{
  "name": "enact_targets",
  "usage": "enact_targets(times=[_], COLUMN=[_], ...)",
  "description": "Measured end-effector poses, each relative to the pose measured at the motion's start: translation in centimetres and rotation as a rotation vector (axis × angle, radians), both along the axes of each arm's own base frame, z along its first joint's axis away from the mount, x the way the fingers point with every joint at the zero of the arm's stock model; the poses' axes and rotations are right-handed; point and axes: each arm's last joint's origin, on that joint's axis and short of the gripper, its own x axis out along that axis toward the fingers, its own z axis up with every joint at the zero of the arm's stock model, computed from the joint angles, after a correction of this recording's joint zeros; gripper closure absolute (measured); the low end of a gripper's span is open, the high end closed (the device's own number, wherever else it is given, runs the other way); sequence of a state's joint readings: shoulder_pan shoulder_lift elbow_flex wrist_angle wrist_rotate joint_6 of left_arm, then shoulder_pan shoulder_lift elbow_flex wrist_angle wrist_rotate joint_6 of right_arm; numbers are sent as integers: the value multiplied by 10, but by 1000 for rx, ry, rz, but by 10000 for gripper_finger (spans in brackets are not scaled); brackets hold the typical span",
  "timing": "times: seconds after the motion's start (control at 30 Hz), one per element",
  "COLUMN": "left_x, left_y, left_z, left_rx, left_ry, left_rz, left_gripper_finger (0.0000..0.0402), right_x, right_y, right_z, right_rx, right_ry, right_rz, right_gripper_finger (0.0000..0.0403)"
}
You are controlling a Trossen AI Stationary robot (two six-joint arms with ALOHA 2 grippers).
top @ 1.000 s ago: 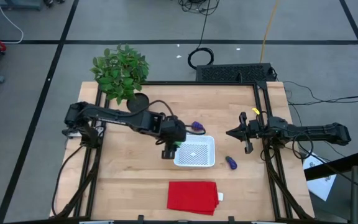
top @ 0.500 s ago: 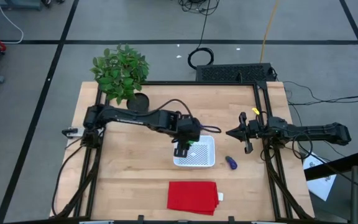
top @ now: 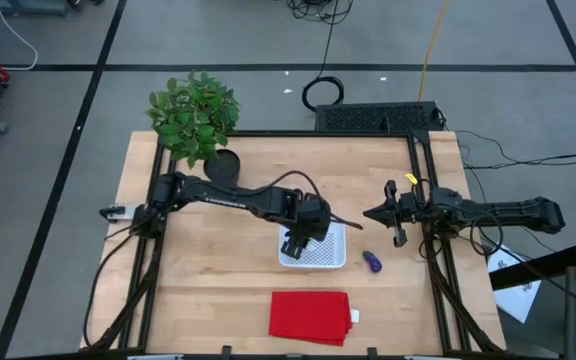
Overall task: Pick and placing Produce into tupperware
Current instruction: Put the green guava into the white bin
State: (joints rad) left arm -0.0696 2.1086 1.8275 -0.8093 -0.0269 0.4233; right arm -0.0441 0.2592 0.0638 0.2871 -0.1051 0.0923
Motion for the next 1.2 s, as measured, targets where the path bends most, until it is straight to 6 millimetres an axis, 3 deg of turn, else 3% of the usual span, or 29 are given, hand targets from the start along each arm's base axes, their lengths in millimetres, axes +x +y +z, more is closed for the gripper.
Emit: enact_targets(times=[0.5,0.83,1.2], left_x=[2,3,12], left_y=[3,-6,-3], left_z=[1,-25,-36], left_rx=[-64,-69,-96], left_ry=[-15,91,66], left_rz=[22,-38,19], left_gripper_finger=[172,172,172], right_x=[0,0,1], right_y=[0,0,0], right_z=[2,2,1], right_rx=[-17,-23,-26], right_ry=[-17,-21,-8], right_rz=[-2,-4,-4], right_gripper_finger=[403,403,403])
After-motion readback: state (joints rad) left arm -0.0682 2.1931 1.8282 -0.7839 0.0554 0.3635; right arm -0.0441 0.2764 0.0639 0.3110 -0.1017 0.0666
